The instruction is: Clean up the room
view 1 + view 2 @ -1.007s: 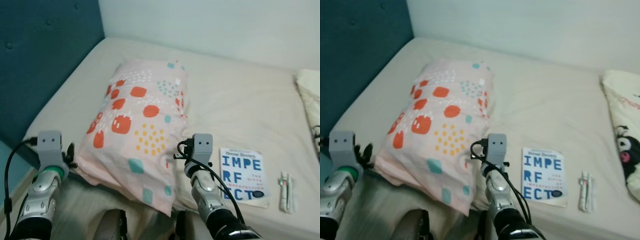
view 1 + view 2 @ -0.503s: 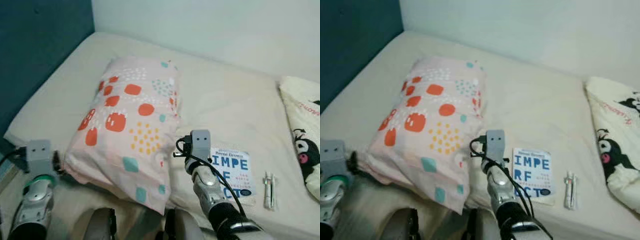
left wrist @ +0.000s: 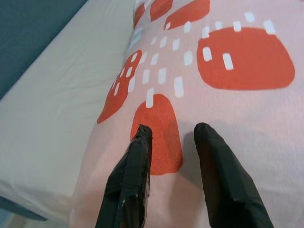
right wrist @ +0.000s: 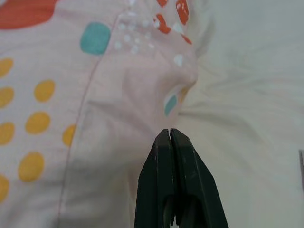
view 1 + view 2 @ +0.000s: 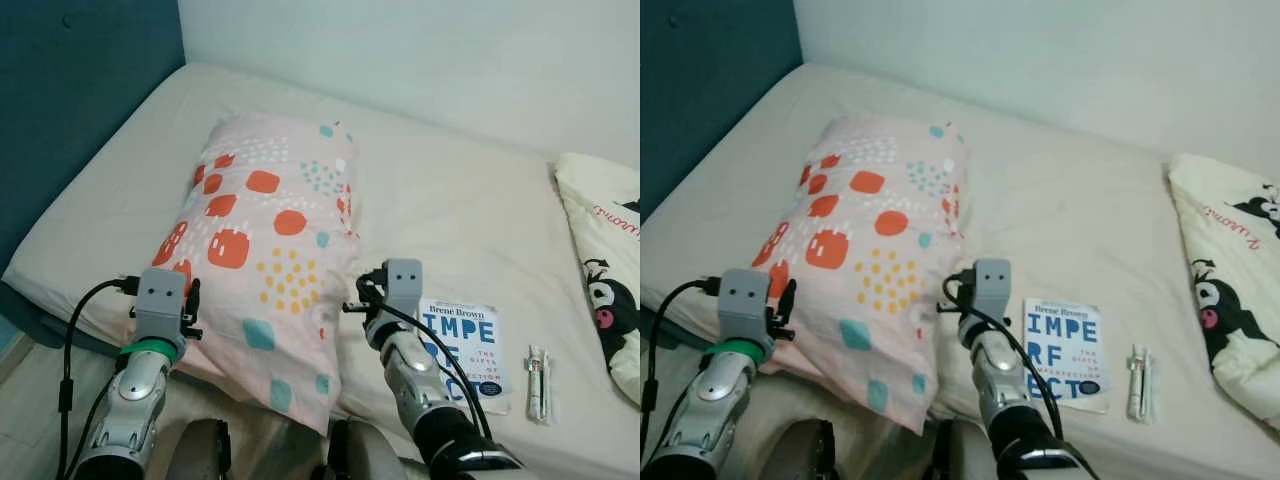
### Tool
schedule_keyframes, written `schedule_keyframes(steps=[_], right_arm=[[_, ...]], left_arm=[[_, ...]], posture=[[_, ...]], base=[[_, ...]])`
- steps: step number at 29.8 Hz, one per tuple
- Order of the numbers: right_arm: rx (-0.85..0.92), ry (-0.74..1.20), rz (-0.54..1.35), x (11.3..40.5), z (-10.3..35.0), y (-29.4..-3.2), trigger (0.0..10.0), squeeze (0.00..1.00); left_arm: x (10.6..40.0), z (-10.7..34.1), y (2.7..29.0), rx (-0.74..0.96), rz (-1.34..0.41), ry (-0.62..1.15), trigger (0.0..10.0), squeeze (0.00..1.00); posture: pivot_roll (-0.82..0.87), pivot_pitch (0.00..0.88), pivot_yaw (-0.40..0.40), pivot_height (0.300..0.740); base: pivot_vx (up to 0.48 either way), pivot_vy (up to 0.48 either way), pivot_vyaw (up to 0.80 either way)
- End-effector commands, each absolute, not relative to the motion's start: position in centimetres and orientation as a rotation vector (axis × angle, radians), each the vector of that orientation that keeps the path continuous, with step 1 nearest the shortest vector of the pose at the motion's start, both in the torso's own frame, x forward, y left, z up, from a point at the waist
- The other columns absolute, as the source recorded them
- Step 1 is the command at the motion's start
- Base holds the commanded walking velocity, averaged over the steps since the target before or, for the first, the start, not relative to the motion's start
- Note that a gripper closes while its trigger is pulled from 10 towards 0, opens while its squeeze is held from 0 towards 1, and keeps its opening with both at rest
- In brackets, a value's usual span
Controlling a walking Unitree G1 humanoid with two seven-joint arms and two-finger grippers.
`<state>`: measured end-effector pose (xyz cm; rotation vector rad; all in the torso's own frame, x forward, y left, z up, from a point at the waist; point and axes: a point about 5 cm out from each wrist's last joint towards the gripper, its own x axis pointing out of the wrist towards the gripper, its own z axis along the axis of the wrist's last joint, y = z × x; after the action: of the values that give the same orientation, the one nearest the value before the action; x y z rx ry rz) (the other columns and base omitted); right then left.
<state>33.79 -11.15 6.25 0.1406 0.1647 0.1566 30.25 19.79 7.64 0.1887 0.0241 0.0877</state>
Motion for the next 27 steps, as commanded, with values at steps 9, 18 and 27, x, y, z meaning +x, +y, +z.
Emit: schedule_keyframes(steps=[9, 18, 27], right_arm=[[0.146, 0.202, 0.186, 33.1, 5.4, -10.0, 10.0, 0.0], [0.089, 0.173, 0.231, 33.1, 5.7, -9.7, 10.0, 0.0], [0.097, 0.171, 0.251, 33.0, 5.8, -9.9, 10.0, 0.0]], left_arm=[[28.9, 7.6, 19.3, 0.176, 0.11, 0.015, 10.0, 0.0], [28.7, 7.7, 18.8, 0.175, 0.112, 0.006, 10.0, 0.0], [28.3, 7.6, 18.5, 0.173, 0.124, 0.016, 10.0, 0.0]], posture=[[0.09, 0.025, -0.082, 0.635], [0.09, 0.015, -0.091, 0.635], [0.09, 0.011, -0.093, 0.635]], base=[[0.0, 0.0, -0.09], [0.0, 0.0, -0.27], [0.0, 0.0, 0.0]])
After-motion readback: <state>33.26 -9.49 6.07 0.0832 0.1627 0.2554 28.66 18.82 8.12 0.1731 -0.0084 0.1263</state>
